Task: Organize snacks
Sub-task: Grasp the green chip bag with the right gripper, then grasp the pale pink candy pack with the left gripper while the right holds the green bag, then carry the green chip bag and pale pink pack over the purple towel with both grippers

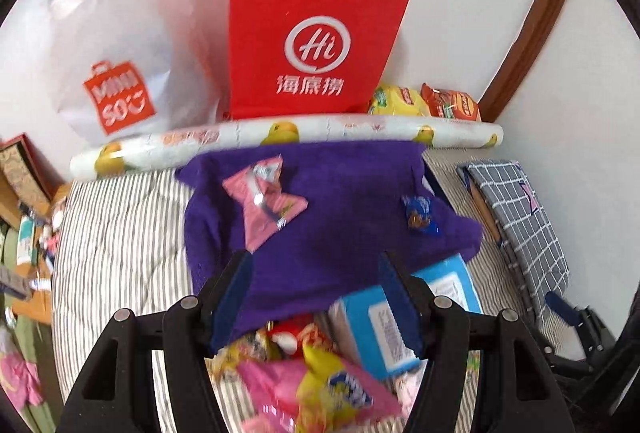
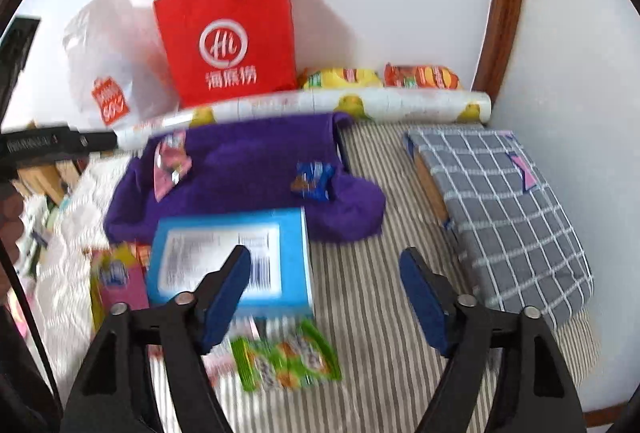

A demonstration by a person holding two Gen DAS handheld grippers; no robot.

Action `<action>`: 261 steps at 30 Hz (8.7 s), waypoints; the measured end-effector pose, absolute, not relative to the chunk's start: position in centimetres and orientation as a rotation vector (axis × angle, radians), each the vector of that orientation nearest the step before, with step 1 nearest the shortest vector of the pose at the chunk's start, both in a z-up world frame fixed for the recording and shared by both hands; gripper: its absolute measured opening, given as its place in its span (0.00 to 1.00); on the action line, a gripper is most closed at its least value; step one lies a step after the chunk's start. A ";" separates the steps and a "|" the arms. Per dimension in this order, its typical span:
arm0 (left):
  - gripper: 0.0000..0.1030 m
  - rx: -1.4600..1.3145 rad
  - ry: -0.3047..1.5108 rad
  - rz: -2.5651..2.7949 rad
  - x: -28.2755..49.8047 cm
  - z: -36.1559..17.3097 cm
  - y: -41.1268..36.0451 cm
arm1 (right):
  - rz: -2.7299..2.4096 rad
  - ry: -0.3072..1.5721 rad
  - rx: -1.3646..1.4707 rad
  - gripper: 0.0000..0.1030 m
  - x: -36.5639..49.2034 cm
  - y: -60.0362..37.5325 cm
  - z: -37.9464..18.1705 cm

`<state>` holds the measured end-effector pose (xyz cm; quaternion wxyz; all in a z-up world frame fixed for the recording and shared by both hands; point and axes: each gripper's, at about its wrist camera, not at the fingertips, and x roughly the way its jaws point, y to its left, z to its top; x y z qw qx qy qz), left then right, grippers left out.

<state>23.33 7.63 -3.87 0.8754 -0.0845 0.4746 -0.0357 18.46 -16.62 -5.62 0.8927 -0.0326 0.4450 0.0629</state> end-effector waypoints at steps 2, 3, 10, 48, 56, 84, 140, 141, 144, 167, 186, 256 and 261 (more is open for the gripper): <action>0.61 -0.189 1.001 -0.067 22.2 -4.1 7.9 | 0.157 0.949 -0.027 0.66 17.3 -16.9 -6.7; 0.61 -0.193 1.002 -0.065 21.8 -4.2 8.0 | 0.171 0.961 -0.014 0.66 16.9 -16.9 -7.0; 0.61 -0.198 1.004 -0.058 18.5 -4.9 8.3 | 0.280 0.968 -0.006 0.71 14.5 -15.4 -8.6; 0.61 -0.326 1.100 0.062 9.7 -11.7 13.7 | 0.263 0.978 0.057 0.57 11.9 -16.5 -15.9; 0.61 -0.340 1.088 0.027 9.3 -11.8 13.4 | 0.272 0.977 0.097 0.48 11.2 -17.1 -15.4; 0.61 -0.261 1.166 0.000 10.5 -16.1 9.9 | 0.283 0.921 0.105 0.48 10.2 -18.7 -13.2; 0.34 -0.177 1.041 -0.011 6.3 -12.3 9.7 | 0.264 0.845 0.083 0.47 7.3 -19.7 -9.3; 0.34 -0.178 1.033 -0.015 6.2 -11.9 9.6 | 0.263 0.841 0.079 0.47 7.2 -19.5 -9.0; 0.34 -0.182 1.007 -0.026 5.9 -10.6 9.3 | 0.263 0.829 0.071 0.47 6.9 -19.2 -8.2; 0.34 -0.226 0.933 -0.138 9.0 -5.9 5.9 | 0.307 0.762 0.042 0.46 8.1 -16.9 -3.7; 0.34 -0.229 0.904 -0.206 15.8 -3.4 4.1 | 0.306 0.712 0.052 0.46 13.3 -15.8 -0.6; 0.34 -0.393 1.035 -0.043 27.7 -11.3 11.0 | 0.440 0.829 0.060 0.46 30.0 -12.1 -8.2; 0.34 -0.366 1.043 -0.079 28.4 -12.0 11.3 | 0.430 0.835 0.075 0.46 31.3 -10.7 -9.0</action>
